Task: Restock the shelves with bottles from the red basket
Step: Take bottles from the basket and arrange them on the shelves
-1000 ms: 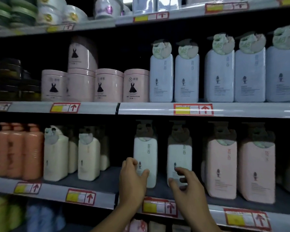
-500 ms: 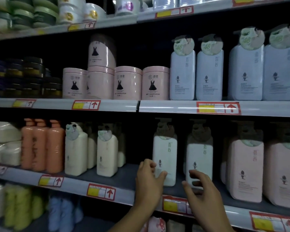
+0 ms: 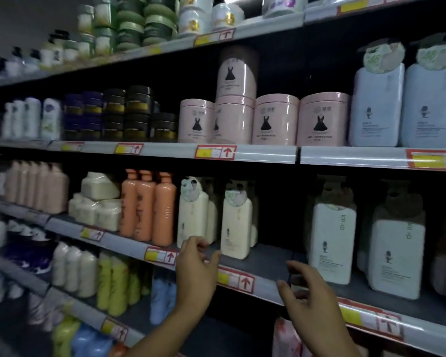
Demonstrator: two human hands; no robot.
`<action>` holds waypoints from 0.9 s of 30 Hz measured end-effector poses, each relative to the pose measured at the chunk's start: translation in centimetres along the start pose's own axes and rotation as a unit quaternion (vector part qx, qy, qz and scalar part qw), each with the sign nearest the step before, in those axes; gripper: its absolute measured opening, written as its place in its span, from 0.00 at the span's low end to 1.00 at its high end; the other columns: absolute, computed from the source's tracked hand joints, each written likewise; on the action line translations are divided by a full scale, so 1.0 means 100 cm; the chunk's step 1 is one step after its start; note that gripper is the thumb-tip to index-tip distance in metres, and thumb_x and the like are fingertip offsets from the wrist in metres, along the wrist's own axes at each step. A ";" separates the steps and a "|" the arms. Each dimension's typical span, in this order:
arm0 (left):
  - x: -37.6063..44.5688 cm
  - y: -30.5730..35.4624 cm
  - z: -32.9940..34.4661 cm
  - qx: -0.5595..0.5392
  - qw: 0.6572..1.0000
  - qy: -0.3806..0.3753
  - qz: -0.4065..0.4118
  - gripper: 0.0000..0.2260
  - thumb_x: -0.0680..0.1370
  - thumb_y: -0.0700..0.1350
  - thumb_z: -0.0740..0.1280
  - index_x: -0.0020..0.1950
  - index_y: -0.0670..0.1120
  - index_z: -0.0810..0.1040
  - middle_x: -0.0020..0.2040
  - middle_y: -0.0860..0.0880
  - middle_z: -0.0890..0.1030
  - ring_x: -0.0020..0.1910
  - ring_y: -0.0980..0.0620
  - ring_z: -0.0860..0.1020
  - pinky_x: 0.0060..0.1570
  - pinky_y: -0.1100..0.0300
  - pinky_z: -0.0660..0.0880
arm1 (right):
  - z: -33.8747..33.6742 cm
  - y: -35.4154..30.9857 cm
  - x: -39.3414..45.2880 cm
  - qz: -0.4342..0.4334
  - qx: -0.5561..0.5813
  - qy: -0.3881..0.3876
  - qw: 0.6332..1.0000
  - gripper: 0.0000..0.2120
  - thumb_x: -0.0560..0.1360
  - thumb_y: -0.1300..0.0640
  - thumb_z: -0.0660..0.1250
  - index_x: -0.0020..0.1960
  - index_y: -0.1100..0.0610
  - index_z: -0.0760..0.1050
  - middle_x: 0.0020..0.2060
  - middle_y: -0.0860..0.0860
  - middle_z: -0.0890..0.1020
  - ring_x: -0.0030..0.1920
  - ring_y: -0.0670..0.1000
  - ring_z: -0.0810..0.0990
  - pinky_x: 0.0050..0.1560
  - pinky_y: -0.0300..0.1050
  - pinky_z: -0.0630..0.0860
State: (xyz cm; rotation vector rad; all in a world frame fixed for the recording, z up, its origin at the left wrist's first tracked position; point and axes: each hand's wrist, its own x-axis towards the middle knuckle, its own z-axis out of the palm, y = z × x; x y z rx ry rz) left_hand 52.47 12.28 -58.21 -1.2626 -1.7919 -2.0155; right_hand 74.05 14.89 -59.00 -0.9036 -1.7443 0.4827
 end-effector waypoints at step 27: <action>0.072 -0.076 -0.006 0.012 0.999 -0.024 -0.039 0.24 0.73 0.37 0.75 0.68 0.44 0.75 0.62 0.46 0.81 0.60 0.47 0.80 0.62 0.48 0.78 | 0.101 -0.024 0.040 -0.076 -0.160 -0.066 0.982 0.25 0.80 0.49 0.63 0.76 0.43 0.64 0.79 0.37 0.55 0.74 0.41 0.66 0.67 0.34 0.67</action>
